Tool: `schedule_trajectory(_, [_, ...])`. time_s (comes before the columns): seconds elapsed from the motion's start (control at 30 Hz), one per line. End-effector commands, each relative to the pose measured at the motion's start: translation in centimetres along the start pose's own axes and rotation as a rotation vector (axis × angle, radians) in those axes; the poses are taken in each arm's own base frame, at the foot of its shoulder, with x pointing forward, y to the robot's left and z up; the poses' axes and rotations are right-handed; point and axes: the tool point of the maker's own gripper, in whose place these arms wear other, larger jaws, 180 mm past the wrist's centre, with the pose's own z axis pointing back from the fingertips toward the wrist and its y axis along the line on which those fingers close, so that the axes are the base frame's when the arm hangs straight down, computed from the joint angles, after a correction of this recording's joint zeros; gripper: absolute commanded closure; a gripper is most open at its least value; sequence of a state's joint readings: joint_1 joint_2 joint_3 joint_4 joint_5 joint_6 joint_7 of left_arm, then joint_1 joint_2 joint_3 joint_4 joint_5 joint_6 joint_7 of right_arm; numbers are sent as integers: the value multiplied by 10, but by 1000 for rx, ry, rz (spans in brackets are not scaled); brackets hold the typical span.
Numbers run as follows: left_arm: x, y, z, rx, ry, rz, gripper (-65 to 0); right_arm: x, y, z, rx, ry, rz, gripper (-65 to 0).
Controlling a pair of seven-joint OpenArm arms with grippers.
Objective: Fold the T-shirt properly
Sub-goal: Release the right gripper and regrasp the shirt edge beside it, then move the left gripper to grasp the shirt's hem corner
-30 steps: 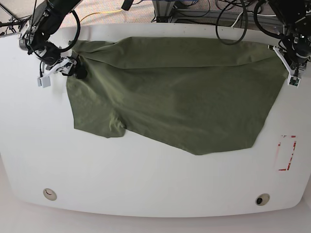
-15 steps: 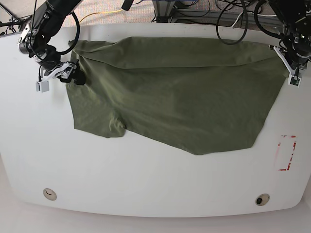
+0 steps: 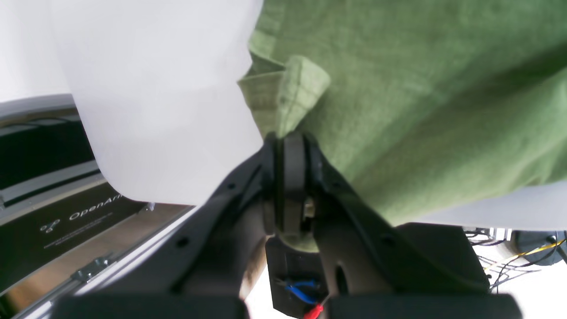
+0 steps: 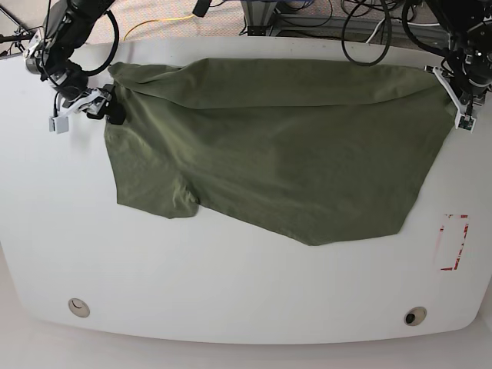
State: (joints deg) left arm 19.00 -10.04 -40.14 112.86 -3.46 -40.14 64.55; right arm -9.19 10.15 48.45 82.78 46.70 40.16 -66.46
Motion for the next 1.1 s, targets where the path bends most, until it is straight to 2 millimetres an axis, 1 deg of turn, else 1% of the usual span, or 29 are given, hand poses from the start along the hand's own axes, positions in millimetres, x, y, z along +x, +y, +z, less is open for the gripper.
schedule_trajectory(0.0, [7, 9, 5, 28, -26, -7, 0, 0, -8, -2, -25, 10, 1, -438])
schedule_trajectory(0.1, [7, 9, 5, 29, -26, -8, 0, -5, -7, -7, -14, 23, -14, -438])
schedule_trajectory(0.2, [7, 9, 5, 29, -26, -8, 0, -11, 9, -19, 30, 64, 21, -438])
schedule_trajectory(0.3, [8, 10, 5, 30, -27, -7, 0, -19, 20, -28, 55, 68, 5, -436])
schedule_trajectory(0.37, [8, 10, 5, 30, -27, -7, 0, -16, 27, -34, 71, 58, -1, -433])
schedule_trajectory(0.4, [8, 10, 5, 30, -27, -7, 0, -17, 28, -35, 76, 58, -7, -415])
schedule_trajectory(0.5, [7, 10, 5, 30, -25, -9, 0, -16, 30, -37, 80, 53, -8, -266])
schedule_trajectory(0.53, [7, 10, 5, 30, -24, -9, 0, -14, 29, -36, 79, 51, -5, -201])
schedule_trajectory(0.57, [7, 9, 5, 29, -25, -8, 0, -13, 29, -36, 79, 51, -2, -120])
schedule_trajectory(0.6, [7, 8, 5, 25, -25, -10, -4, -8, 31, -37, 82, 42, 3, -46])
schedule_trajectory(0.63, [8, 7, 5, 22, -25, -12, -18, -7, 31, -38, 84, 40, 4, 0])
schedule_trajectory(0.7, [7, 8, 5, 24, -24, -10, -81, -6, 32, -38, 84, 37, 7, 0])
schedule_trajectory(0.73, [7, 9, 5, 25, -23, -9, -144, -4, 31, -37, 82, 36, 10, 0])
schedule_trajectory(0.83, [8, 7, 4, 21, -26, -11, -297, 2, 26, -34, 70, 32, 27, 0])
schedule_trajectory(0.87, [9, 7, 4, 21, -27, -12, -379, 3, 26, -34, 71, 31, 27, 0])
schedule_trajectory(0.93, [9, 7, 4, 20, -28, -12, -472, 3, 26, -34, 71, 31, 27, 0])
schedule_trajectory(0.97, [10, 6, 4, 19, -30, -12, -510, 3, 26, -34, 71, 31, 27, 0])
schedule_trajectory(1.0, [10, 6, 4, 18, -31, -12, -518, 4, 27, -34, 71, 29, 28, 0])
schedule_trajectory(1.07, [15, 6, 4, 11, -49, -4, -514, 4, 27, -34, 72, 28, 28, 0])
